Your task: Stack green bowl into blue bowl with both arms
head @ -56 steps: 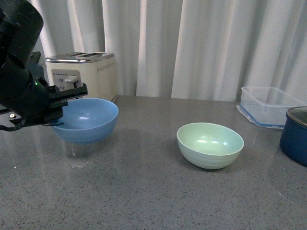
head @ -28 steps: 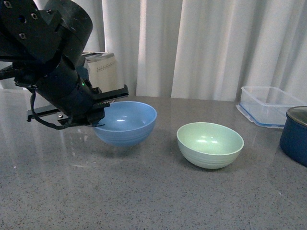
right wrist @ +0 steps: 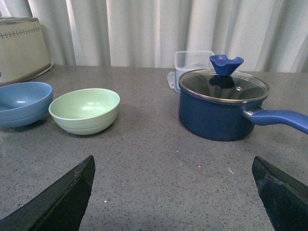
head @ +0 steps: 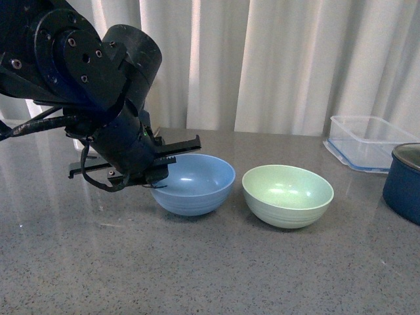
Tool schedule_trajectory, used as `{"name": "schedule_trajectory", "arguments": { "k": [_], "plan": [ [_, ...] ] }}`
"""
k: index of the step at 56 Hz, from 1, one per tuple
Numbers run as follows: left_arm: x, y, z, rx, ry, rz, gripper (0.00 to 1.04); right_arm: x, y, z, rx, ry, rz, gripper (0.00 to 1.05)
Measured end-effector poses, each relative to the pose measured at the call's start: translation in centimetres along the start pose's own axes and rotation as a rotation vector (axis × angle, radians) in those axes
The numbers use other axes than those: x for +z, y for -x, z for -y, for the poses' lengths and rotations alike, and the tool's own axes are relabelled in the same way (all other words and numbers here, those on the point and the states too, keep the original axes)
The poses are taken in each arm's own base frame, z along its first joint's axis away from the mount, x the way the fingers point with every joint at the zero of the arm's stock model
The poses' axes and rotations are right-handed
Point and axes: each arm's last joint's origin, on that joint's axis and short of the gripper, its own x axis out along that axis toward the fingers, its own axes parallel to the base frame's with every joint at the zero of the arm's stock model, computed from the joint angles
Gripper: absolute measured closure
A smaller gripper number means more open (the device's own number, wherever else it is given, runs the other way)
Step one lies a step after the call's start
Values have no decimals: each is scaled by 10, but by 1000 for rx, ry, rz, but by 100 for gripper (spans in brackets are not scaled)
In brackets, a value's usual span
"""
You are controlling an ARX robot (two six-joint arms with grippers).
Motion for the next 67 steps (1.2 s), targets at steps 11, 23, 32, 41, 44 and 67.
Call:
{"name": "schedule_trajectory", "arguments": {
  "k": [11, 23, 32, 41, 44, 67],
  "plan": [
    [-1, -3, 2, 0, -3, -1, 101, 0, 0, 0, 0, 0, 0, 10],
    [-2, -7, 5, -1, -7, -4, 101, 0, 0, 0, 0, 0, 0, 10],
    [-3, -8, 6, 2, -9, -7, 101, 0, 0, 0, 0, 0, 0, 10],
    [-4, -9, 6, 10, -6, -2, 78, 0, 0, 0, 0, 0, 0, 10],
    [-4, -10, 5, 17, -6, -2, 67, 0, 0, 0, 0, 0, 0, 10],
    [3, 43, -16, 59, -31, 156, 5, 0, 0, 0, 0, 0, 0, 10]
  ]
}}
